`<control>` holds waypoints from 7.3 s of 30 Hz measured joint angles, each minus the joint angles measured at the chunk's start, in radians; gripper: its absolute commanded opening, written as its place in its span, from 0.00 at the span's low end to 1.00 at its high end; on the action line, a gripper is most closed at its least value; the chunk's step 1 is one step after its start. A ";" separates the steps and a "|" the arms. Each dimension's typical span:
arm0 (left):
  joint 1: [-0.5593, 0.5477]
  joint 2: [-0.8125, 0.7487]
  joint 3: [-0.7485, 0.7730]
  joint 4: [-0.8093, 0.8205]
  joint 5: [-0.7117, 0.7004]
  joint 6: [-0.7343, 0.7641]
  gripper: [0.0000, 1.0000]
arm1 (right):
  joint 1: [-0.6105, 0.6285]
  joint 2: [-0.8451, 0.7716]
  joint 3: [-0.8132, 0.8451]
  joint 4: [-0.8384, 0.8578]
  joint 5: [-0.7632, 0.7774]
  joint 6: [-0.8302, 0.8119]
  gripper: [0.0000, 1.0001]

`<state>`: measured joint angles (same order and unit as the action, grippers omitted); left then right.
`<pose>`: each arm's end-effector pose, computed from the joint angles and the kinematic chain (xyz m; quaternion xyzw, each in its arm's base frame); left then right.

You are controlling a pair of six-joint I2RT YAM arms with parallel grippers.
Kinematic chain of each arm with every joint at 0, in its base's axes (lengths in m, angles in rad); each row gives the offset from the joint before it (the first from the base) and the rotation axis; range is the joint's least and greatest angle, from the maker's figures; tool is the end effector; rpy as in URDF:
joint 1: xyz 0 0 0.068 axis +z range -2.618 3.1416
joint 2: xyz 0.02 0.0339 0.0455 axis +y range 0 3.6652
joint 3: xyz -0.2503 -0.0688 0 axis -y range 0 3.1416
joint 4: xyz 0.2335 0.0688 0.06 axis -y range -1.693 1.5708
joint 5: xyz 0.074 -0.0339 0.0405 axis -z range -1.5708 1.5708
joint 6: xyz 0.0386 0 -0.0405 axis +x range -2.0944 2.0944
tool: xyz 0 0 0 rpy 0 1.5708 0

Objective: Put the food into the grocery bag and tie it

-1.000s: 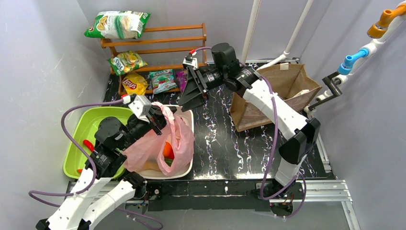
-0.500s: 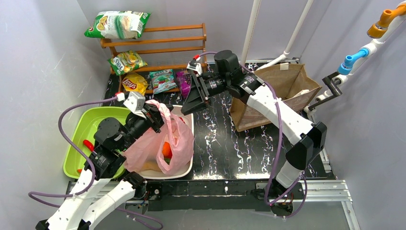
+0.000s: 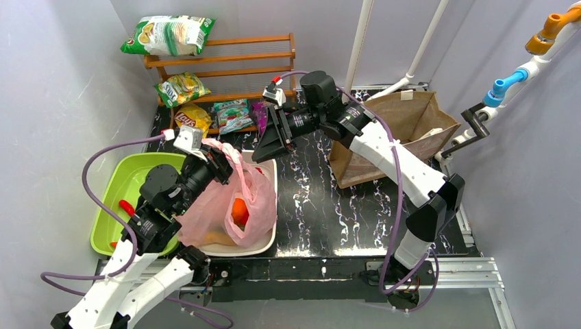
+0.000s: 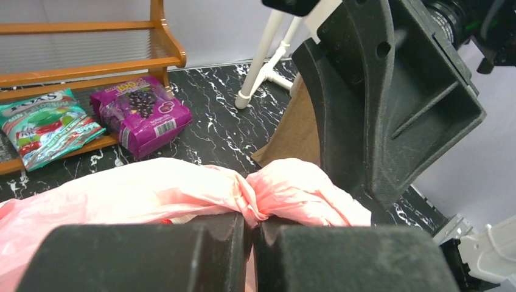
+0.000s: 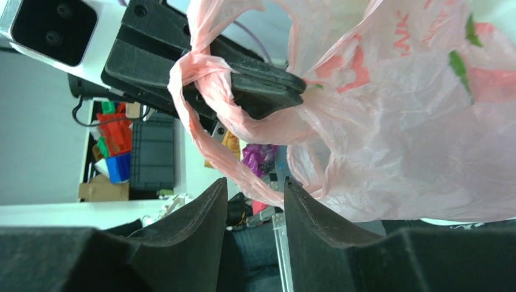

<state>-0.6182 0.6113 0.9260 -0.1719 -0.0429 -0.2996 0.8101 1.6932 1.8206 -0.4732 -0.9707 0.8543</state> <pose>0.1068 -0.0739 0.4025 0.0879 0.6490 -0.3221 0.6836 0.2283 0.2861 0.4186 -0.2522 0.7295 0.6330 0.0601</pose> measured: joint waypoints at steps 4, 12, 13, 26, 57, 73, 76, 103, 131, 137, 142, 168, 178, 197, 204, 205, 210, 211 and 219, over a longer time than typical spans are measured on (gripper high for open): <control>0.000 0.002 0.028 -0.037 -0.051 -0.029 0.00 | 0.013 0.000 0.005 0.022 0.077 0.011 0.46; 0.000 -0.006 0.042 -0.074 -0.108 -0.070 0.00 | 0.083 0.016 0.008 0.051 0.189 0.008 0.46; 0.000 -0.009 0.042 -0.076 -0.109 -0.077 0.00 | 0.092 0.018 0.008 0.055 0.201 0.008 0.46; 0.000 -0.040 0.042 -0.100 -0.127 -0.110 0.00 | 0.134 0.077 0.064 0.080 0.261 0.006 0.50; 0.000 -0.072 0.045 -0.151 -0.160 -0.109 0.00 | 0.176 0.170 0.225 -0.015 0.284 -0.021 0.01; -0.003 -0.127 0.072 -0.354 -0.103 -0.048 0.00 | 0.172 0.162 0.238 -0.052 0.329 0.019 0.01; -0.005 -0.135 0.076 -0.383 -0.094 -0.039 0.00 | 0.172 0.156 0.238 -0.052 0.328 0.029 0.01; -0.006 -0.137 0.177 -0.575 -0.037 0.051 0.00 | -0.029 -0.005 -0.020 -0.019 0.446 0.151 0.01; -0.005 -0.278 0.209 -0.711 0.132 -0.079 0.00 | -0.138 -0.073 -0.186 -0.030 0.328 0.135 0.01; -0.005 -0.111 0.316 -0.638 0.207 -0.060 0.00 | -0.168 -0.120 -0.056 -0.120 0.410 0.013 0.01; -0.005 0.064 0.378 -0.500 0.362 -0.040 0.00 | -0.218 -0.306 -0.060 -0.213 0.541 -0.074 0.01; -0.005 0.303 0.038 -0.182 0.605 -0.051 0.00 | -0.234 -0.726 -0.745 -0.333 0.494 -0.389 0.84; -0.005 0.274 0.053 -0.223 0.626 -0.038 0.00 | -0.267 -0.761 -0.718 -0.267 0.390 -0.386 0.93; -0.005 0.289 0.057 -0.226 0.631 -0.045 0.00 | -0.455 -0.677 -0.855 -0.093 -0.065 -0.360 0.77; -0.005 0.289 0.057 -0.226 0.631 -0.045 0.00 | -0.455 -0.649 -0.865 -0.071 -0.166 -0.357 0.67; -0.005 0.289 0.057 -0.226 0.631 -0.044 0.00 | -0.455 -0.644 -0.871 -0.072 -0.176 -0.357 0.66; -0.005 0.289 0.057 -0.226 0.630 -0.044 0.00 | -0.455 -0.617 -0.881 -0.072 -0.201 -0.357 0.61; -0.005 0.289 0.057 -0.226 0.630 -0.044 0.00 | -0.455 -0.613 -0.882 -0.072 -0.205 -0.357 0.58; -0.005 0.298 0.057 -0.226 0.630 -0.045 0.00 | -0.455 -0.600 -0.886 -0.072 -0.214 -0.370 0.01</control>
<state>-0.6231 0.9096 0.9833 -0.3981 0.5873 -0.3443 0.3546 1.0927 0.9344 -0.5449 -1.1851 0.4843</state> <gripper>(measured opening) 0.009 0.124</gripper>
